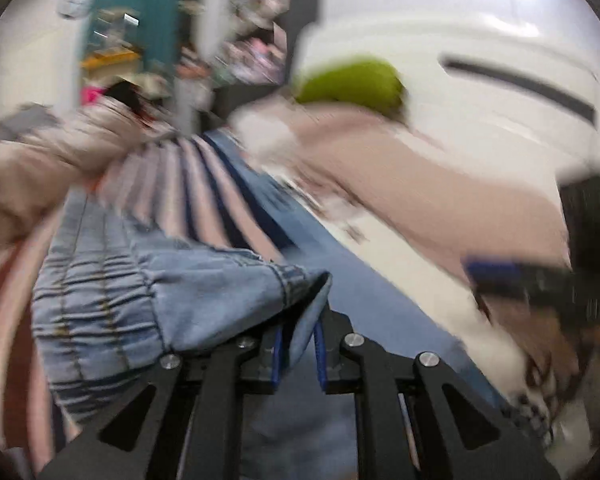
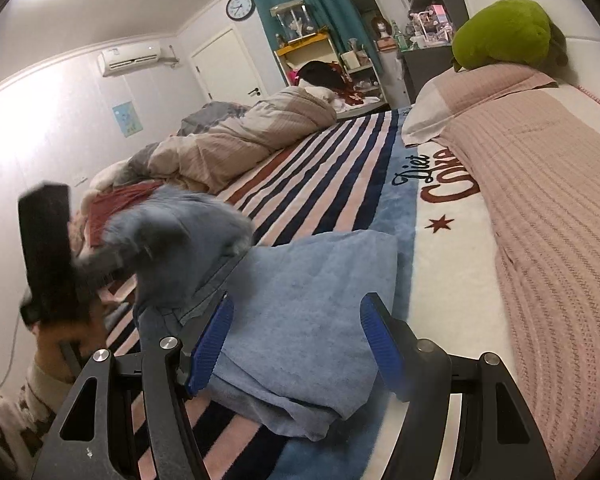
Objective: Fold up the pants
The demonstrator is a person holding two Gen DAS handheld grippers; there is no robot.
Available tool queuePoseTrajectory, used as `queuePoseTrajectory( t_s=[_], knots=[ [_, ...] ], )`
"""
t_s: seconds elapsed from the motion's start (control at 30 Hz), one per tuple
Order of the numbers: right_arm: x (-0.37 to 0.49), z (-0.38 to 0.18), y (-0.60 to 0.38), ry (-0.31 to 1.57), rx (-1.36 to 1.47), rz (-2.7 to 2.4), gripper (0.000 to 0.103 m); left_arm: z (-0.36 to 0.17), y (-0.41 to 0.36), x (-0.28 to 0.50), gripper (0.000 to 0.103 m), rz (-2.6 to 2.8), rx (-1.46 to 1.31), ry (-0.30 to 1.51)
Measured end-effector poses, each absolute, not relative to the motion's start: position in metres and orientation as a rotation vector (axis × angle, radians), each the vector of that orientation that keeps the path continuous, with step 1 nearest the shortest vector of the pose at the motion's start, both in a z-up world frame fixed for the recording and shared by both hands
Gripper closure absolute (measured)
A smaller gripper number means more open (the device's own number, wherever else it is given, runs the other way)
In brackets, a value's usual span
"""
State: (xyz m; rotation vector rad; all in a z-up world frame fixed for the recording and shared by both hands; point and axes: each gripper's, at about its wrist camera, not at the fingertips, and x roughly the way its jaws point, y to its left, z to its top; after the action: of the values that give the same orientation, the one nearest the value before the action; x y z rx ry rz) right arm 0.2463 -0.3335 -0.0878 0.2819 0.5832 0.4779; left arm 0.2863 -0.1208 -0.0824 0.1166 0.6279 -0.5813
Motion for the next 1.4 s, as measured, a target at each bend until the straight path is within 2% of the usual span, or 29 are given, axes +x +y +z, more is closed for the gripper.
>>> queuePoseTrajectory(
  t_s=[0.13,0.23,0.27,0.3,0.37,0.47,0.7,0.87,1.1,1.17,1.23,1.27,1.33,1.4],
  knots=[
    [0.245,-0.089,-0.338,0.595,0.274,0.458,0.041,-0.114,-0.137,0.276,0.092,-0.626,0.232,0.719],
    [0.247,-0.093,-0.340,0.613,0.281,0.446,0.041,-0.115,-0.124,0.265,0.071,-0.676,0.214,0.730],
    [0.248,-0.093,-0.340,0.616,0.284,0.445,0.041,-0.112,-0.120,0.262,0.058,-0.679,0.197,0.727],
    [0.250,-0.093,-0.340,0.617,0.285,0.445,0.041,-0.106,-0.112,0.258,0.053,-0.680,0.174,0.721],
    [0.252,-0.090,-0.337,0.615,0.282,0.450,0.041,-0.096,-0.095,0.241,0.053,-0.676,0.129,0.702],
    [0.254,-0.082,-0.324,0.607,0.259,0.466,0.039,-0.078,-0.062,0.225,0.045,-0.598,0.063,0.657],
    [0.261,-0.064,-0.256,0.588,0.145,0.557,0.023,-0.066,0.028,0.207,0.041,-0.298,-0.076,0.577],
    [0.268,-0.070,-0.187,0.608,0.007,0.615,0.009,-0.077,0.057,0.207,0.041,-0.191,-0.120,0.572],
    [0.272,-0.099,-0.113,0.566,-0.265,0.490,0.010,-0.092,0.063,0.214,0.041,-0.230,-0.193,0.564],
    [0.275,-0.099,-0.116,0.552,-0.232,0.484,0.026,-0.096,0.060,0.216,0.041,-0.265,-0.204,0.579],
    [0.276,-0.094,-0.126,0.546,-0.183,0.471,0.053,-0.100,0.053,0.218,0.041,-0.304,-0.208,0.595],
    [0.276,-0.090,-0.135,0.536,-0.141,0.464,0.059,-0.103,0.047,0.220,0.041,-0.341,-0.208,0.608],
    [0.274,-0.082,-0.151,0.516,-0.082,0.442,0.079,-0.107,0.035,0.220,0.041,-0.389,-0.198,0.627],
    [0.271,-0.074,-0.171,0.482,-0.053,0.376,0.086,-0.111,0.020,0.223,0.041,-0.441,-0.184,0.643]
  ],
)
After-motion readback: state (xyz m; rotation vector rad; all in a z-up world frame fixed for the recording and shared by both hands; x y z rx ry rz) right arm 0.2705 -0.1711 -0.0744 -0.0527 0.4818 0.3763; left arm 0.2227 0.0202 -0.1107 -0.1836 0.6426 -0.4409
